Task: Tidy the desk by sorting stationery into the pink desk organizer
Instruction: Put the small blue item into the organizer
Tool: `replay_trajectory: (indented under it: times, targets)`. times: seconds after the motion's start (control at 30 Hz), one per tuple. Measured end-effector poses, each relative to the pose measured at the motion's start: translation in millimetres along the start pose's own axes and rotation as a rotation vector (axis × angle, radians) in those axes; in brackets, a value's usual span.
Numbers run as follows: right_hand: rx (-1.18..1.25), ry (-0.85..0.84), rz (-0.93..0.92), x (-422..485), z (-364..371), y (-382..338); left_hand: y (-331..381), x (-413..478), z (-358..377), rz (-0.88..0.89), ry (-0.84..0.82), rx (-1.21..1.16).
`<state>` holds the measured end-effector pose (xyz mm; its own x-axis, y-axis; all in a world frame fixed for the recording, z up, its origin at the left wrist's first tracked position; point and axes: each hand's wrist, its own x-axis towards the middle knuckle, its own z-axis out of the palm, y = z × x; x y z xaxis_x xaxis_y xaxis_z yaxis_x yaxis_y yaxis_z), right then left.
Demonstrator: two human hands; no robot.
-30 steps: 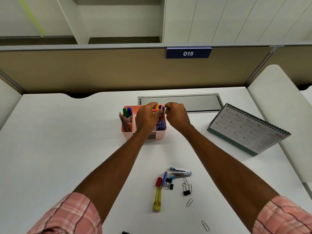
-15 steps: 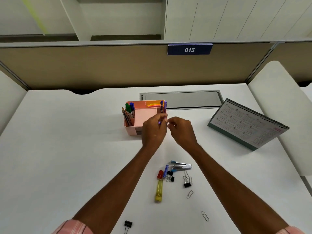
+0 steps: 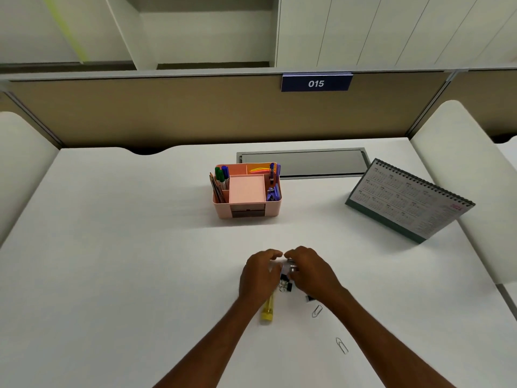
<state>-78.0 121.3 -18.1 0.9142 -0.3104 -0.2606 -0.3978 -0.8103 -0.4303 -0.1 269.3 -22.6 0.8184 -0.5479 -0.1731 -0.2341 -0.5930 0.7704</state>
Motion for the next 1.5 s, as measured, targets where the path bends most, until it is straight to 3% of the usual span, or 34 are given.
replay_trajectory:
  times: [0.2, 0.53, 0.77, 1.03, 1.33, 1.5]
  targets:
    - [-0.139, 0.042, -0.096, -10, 9, 3, -5, -16, 4, -0.005, 0.001, 0.061]
    - [-0.308, 0.106, -0.099, -5, 1, -1, -1, -20, -1, -0.06, -0.045, 0.043]
    - [0.027, 0.225, 0.031, 7, -58, -28, 14, 2, -19, -0.047, 0.018, -0.038]
    - [0.29, 0.212, -0.165, 45, -116, -88, 49, 51, -58, 0.095, 0.172, -0.209]
    - [0.065, 0.217, -0.328, 94, -167, -120, 56, 89, -101, 0.138, 0.326, -0.179]
    - [-0.012, 0.223, -0.411, 122, -181, -137, 66, 104, -109, 0.069, 0.428, -0.196]
